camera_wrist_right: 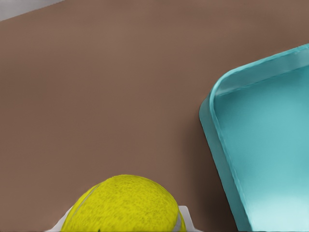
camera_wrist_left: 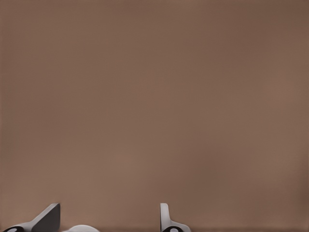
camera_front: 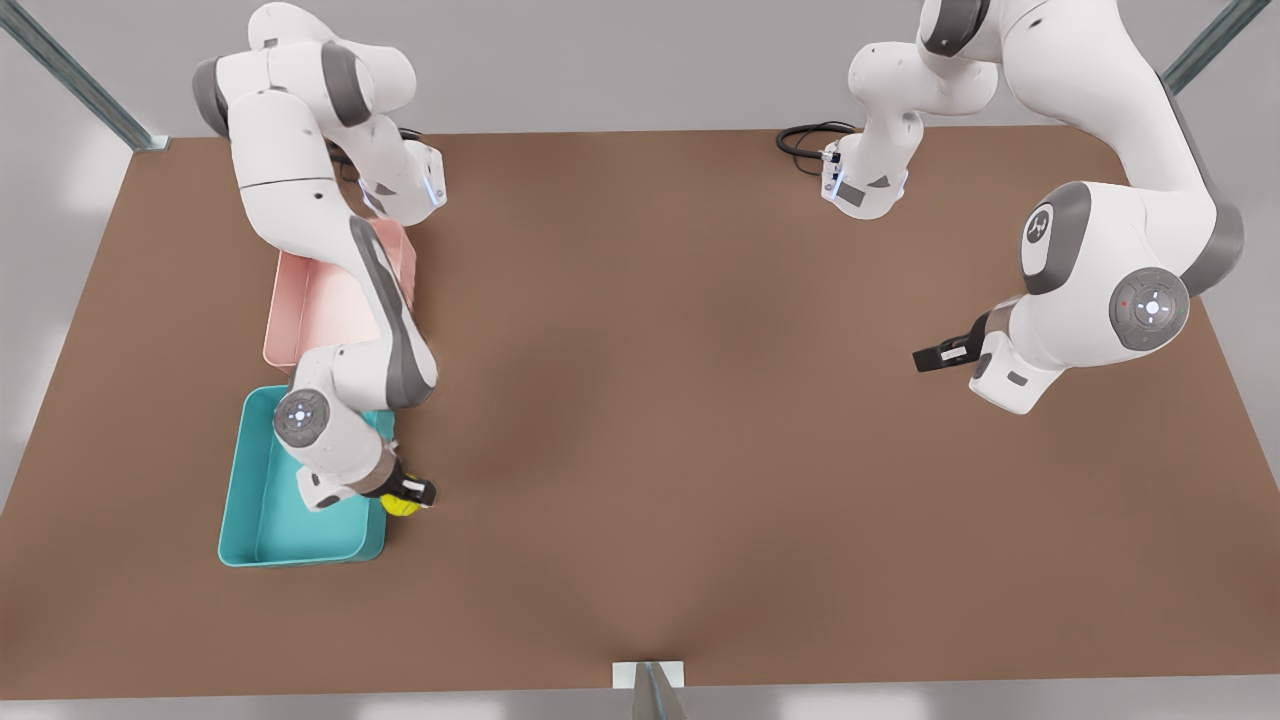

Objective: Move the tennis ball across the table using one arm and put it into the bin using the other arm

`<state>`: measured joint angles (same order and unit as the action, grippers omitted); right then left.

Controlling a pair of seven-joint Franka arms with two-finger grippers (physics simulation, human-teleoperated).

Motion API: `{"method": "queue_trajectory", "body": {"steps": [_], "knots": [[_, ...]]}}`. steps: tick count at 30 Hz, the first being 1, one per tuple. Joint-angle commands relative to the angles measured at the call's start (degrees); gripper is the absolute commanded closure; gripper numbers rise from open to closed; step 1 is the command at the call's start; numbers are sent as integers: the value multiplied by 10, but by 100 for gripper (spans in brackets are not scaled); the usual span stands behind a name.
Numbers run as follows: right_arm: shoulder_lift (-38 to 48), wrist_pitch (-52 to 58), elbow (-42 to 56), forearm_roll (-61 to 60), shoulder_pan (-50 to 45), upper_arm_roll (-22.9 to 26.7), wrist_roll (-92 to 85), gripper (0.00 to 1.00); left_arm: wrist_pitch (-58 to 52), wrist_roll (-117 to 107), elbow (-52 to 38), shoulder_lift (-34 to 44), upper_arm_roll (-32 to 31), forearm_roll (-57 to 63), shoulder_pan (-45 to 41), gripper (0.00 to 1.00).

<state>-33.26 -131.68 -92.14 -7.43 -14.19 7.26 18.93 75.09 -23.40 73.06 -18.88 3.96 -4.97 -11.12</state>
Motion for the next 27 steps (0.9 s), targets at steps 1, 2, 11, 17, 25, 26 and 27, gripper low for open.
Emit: {"method": "queue_trajectory", "body": {"steps": [1,2,11,17,25,26,27], "knots": [[4,54,7,9,13,28,-383,32,0,-7,0,1,1,0,0,0],[8,56,7,9,21,32,-398,32,0,-7,0,1,0,0,0,0],[-22,64,6,12,72,32,-427,0,1,-4,-2,0,0,0,-1,0],[57,443,179,51,-15,25,-122,0,3,8,-2,0,0,0,0,0],[247,548,114,84,99,-61,-126,0,4,12,-6,-7,1,-2,1,0],[248,548,110,84,101,-61,-126,0,4,13,-5,-7,1,-4,2,0],[249,548,110,84,102,-62,-127,0,4,13,-6,-7,1,-2,2,0]]}}
